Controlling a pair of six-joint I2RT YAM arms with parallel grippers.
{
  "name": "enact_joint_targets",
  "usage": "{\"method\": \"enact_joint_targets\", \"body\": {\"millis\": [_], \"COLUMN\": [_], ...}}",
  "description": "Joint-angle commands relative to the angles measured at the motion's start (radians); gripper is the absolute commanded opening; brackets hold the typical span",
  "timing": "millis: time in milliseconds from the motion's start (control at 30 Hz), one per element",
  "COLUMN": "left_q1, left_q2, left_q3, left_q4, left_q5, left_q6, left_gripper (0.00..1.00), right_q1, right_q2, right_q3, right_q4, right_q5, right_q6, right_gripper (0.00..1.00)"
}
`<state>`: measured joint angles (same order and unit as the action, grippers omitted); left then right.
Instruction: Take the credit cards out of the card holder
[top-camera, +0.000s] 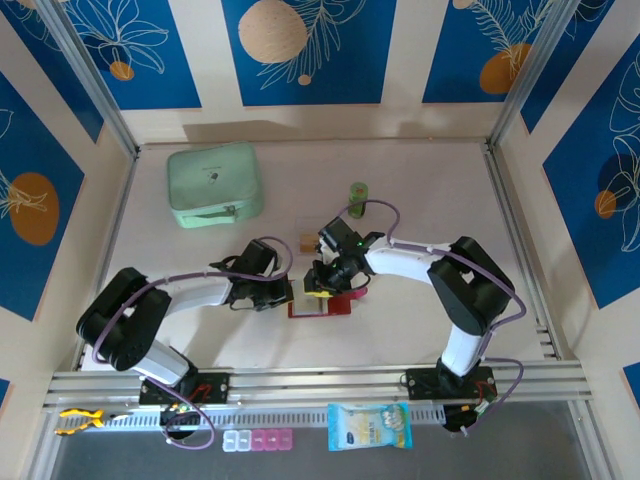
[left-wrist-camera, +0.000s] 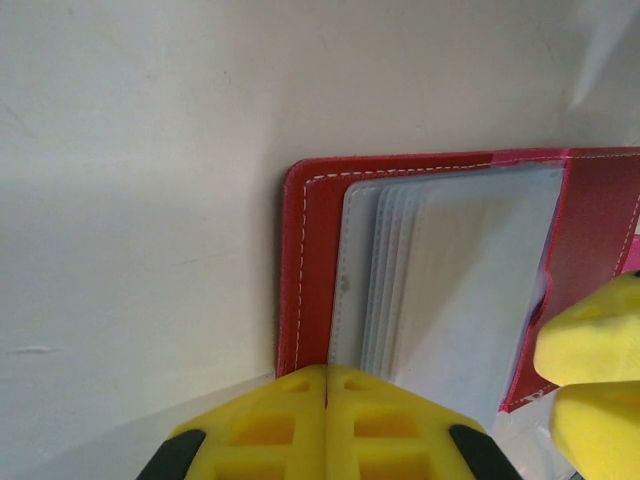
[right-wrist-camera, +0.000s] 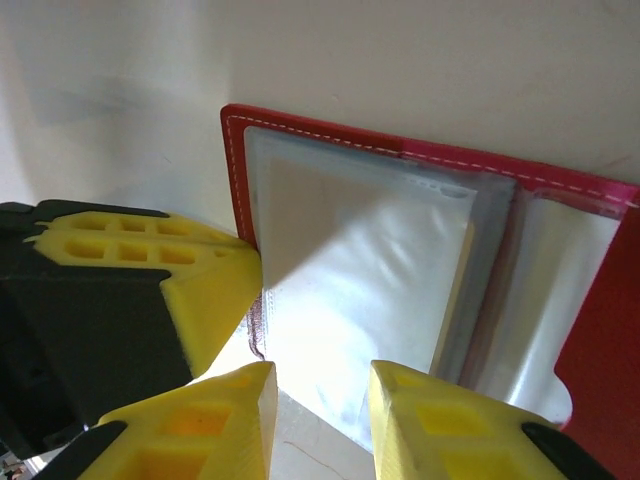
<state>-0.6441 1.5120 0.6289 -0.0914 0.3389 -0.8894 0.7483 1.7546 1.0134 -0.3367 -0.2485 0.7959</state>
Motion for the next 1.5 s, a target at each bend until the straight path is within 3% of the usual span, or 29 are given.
{"method": "enact_joint_targets", "body": {"millis": [0, 600, 1133, 1467], "left_q1": [-0.006, -0.005, -0.005, -0.004], "left_q2": [-0.011, 0.010, -0.017, -0.115], "left_q3": [-0.022, -0.016, -0.001, 0.025], "left_q4": [-0.031, -0.069, -0.093, -0.072], "left_q5": [-0.020, -0.043, -0.055, -0.021], "left_q6": [-0.005, 0.008, 0.011, -0.021], "left_gripper": [0.00, 0.00, 0.01, 0.17], "right_q1": [0.005, 0.002, -0.030, -0.035], "right_q2": [0.021, 0.011, -0.004, 0.000], "right_q3": [0.024, 0.017, -0.020, -0.041], "right_q4": [-0.004, -0.089, -0.071, -0.036], "right_q5": [-0.027, 0.066, 0.039, 0.016], "right_q6": [0.015, -0.011, -0.031, -0.024], "right_gripper": [0.30, 0.29, 0.28, 0.28]}}
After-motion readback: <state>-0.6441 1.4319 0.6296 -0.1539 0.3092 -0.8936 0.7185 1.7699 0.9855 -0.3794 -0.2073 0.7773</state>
